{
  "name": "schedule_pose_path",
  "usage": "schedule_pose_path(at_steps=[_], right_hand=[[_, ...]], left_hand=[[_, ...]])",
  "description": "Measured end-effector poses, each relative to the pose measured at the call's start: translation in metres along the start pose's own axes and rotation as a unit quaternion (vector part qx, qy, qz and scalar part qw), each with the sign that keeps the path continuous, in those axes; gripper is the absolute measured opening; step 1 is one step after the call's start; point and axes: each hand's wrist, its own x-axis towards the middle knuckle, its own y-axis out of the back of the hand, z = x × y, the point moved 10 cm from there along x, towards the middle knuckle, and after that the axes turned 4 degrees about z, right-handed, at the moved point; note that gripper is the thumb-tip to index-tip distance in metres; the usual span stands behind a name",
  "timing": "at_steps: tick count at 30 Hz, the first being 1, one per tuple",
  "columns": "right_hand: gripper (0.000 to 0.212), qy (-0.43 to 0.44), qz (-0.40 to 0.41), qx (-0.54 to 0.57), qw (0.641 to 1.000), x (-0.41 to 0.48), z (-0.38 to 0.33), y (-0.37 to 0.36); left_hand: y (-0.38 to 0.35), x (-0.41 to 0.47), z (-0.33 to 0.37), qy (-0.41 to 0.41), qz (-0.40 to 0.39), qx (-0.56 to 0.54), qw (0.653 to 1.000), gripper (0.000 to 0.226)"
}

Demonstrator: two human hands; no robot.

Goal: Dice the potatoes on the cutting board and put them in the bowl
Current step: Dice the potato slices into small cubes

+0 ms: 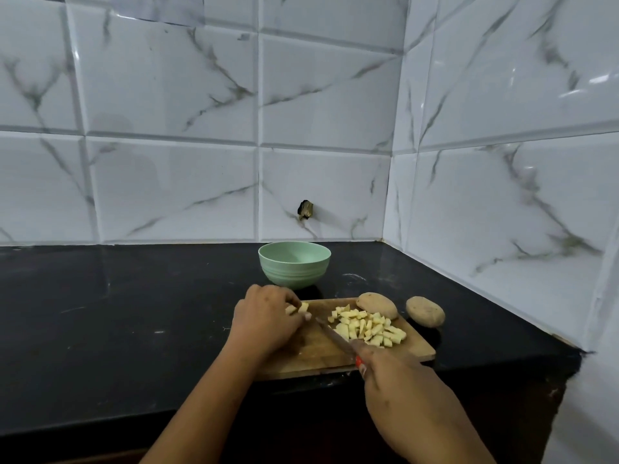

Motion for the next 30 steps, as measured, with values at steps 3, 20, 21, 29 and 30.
schedule_pose_path(at_steps=[3, 20, 21, 29, 30], right_hand=[[0.05, -0.02, 0.009, -0.007, 1.0, 0.009, 0.007, -0.004], [0.044, 0.009, 0.053, 0.051, 0.997, 0.01, -0.001, -0.004], [0.044, 0.011, 0.053, 0.049, 0.997, 0.009, -0.002, -0.004], [0.054, 0.009, 0.002, -0.029, 1.0, 0.012, -0.004, -0.013], [0.058, 0.008, -0.012, -0.043, 0.999, 0.014, -0.003, -0.015]], left_hand=[[-0.005, -0.003, 0.003, -0.008, 0.01, 0.038, 0.999, 0.039], [0.007, -0.037, -0.007, 0.008, -0.003, -0.051, 0.999, 0.005], [0.007, -0.039, -0.006, 0.006, -0.01, -0.056, 0.998, 0.005], [0.001, -0.042, -0.01, 0.02, -0.056, -0.059, 0.996, 0.016], [0.0, -0.042, -0.01, 0.022, -0.052, -0.048, 0.997, 0.019]])
